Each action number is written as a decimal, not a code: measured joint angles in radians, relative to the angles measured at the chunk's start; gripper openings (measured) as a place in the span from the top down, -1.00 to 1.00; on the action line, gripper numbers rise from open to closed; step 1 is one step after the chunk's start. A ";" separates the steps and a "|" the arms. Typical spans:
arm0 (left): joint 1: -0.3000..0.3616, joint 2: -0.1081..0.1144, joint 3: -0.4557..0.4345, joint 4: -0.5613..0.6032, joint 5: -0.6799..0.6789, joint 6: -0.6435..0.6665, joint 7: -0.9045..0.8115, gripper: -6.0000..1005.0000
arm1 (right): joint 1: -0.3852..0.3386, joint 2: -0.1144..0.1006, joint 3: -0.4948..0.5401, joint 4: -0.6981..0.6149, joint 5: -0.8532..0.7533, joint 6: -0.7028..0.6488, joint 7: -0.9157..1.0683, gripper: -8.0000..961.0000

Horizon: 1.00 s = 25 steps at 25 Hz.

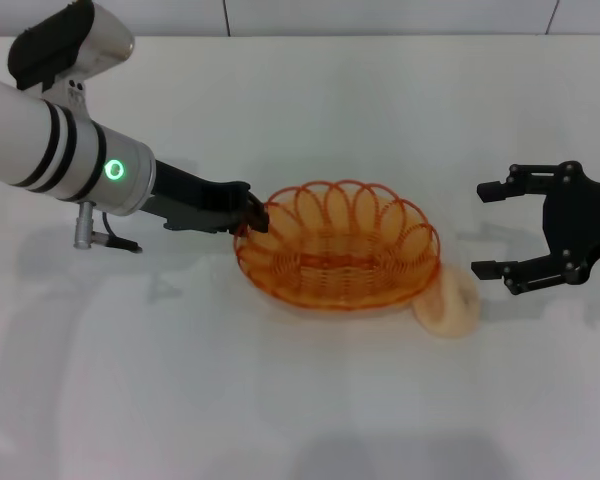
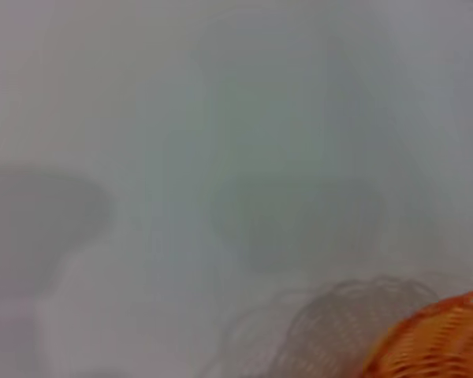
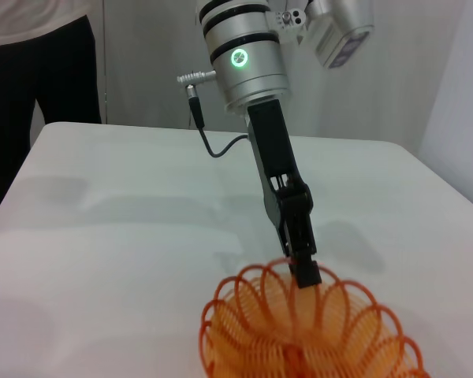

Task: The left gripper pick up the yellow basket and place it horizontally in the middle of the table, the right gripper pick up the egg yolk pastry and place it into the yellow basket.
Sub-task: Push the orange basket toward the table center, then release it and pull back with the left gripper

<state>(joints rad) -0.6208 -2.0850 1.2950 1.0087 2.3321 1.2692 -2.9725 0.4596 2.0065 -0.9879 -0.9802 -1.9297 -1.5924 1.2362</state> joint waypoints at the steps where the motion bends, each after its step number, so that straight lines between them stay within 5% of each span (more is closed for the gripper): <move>1: 0.000 0.001 -0.003 -0.003 -0.015 0.000 0.000 0.73 | 0.000 0.000 0.000 0.000 0.000 0.000 0.000 -0.72; 15: 0.030 0.025 -0.085 0.040 -0.001 0.008 0.080 -0.22 | 0.001 -0.007 0.017 0.004 0.000 0.000 0.023 -0.71; 20: 0.110 0.021 -0.185 0.144 -0.049 0.001 0.348 -0.40 | 0.001 -0.021 0.030 -0.019 -0.010 -0.010 0.127 -0.71; 25: 0.197 0.012 -0.304 0.142 -0.304 0.039 0.787 -0.40 | 0.009 -0.031 0.022 -0.095 -0.063 -0.053 0.303 -0.70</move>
<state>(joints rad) -0.4235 -2.0726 0.9915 1.1509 2.0285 1.3085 -2.1856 0.4689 1.9750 -0.9655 -1.0751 -1.9924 -1.6454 1.5393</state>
